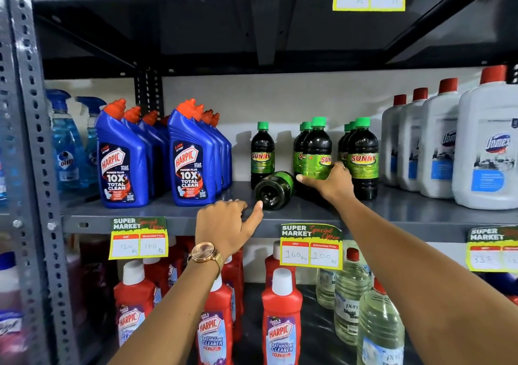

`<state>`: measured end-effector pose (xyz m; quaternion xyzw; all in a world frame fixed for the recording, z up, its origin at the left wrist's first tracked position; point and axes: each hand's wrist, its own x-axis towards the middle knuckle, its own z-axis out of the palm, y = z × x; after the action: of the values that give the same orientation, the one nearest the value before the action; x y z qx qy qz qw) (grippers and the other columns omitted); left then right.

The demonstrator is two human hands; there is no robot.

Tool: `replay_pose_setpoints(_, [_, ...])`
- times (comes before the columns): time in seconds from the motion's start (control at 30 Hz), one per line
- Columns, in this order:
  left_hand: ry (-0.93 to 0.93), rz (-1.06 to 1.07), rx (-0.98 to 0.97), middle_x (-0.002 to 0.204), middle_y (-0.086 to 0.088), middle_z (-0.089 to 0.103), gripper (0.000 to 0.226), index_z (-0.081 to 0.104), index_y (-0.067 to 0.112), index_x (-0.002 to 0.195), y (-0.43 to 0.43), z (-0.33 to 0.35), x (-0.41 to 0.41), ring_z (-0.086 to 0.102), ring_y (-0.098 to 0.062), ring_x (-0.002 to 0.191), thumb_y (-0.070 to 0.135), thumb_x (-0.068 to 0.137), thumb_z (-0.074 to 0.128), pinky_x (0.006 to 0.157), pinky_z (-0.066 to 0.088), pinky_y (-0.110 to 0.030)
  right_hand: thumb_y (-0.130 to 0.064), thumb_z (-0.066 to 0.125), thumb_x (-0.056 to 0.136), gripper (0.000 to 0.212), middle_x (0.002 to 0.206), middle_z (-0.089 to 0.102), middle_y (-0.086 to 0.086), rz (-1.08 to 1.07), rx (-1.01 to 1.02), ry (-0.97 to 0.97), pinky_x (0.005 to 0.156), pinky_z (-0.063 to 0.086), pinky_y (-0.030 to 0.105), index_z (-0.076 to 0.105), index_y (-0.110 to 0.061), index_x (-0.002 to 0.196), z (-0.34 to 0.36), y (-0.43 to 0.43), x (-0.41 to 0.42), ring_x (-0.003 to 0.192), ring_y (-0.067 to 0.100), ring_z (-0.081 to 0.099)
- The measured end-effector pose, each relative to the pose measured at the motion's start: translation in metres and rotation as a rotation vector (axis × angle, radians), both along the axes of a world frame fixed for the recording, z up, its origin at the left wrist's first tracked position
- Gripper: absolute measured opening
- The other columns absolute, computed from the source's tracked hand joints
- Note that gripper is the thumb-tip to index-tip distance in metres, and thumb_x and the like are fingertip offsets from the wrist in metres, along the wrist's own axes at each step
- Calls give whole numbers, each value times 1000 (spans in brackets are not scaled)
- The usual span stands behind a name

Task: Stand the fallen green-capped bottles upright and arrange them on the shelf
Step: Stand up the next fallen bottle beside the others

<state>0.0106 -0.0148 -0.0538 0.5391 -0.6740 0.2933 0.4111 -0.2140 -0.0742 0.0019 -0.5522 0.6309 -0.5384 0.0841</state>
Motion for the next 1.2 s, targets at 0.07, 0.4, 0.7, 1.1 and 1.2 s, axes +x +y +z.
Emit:
replay_pose_setpoints(0.07, [-10,3,-4,51,0,63,66,68,19,63,0,0,0,58,-19,49,63,83,23,42,29,-24,-60,77,61,91,126,57,17,41,34,-49,96,49,43,52,1,123,1,-1,1,113,34,57])
replay_pose_setpoints(0.4, [-15,18,-10,51,0,63,66,69,19,63,-1,-1,0,59,-20,49,63,83,24,42,32,-24,-54,83,60,98,130,53,21,2,108,105,99,49,47,44,2,130,-2,-2,3,119,39,54])
replay_pose_setpoints(0.7, [-16,13,-19,51,0,64,66,70,19,64,-4,-1,0,59,-20,49,63,83,25,43,35,-25,-33,76,77,64,123,59,22,65,116,26,91,51,40,51,2,125,-1,-3,-1,106,37,60])
replay_pose_setpoints(1.1, [-160,-119,82,79,2,74,78,72,31,100,-9,15,25,66,-19,76,77,76,14,59,47,-29,-59,54,84,60,112,63,19,-162,-207,172,84,48,40,59,-4,107,6,15,8,108,37,60])
replay_pose_setpoints(1.2, [-221,-167,106,94,4,75,78,69,31,109,-9,14,37,67,-17,87,73,81,10,65,51,-33,-73,44,80,61,71,63,12,-34,-156,192,70,52,37,52,-16,60,14,23,23,77,34,68])
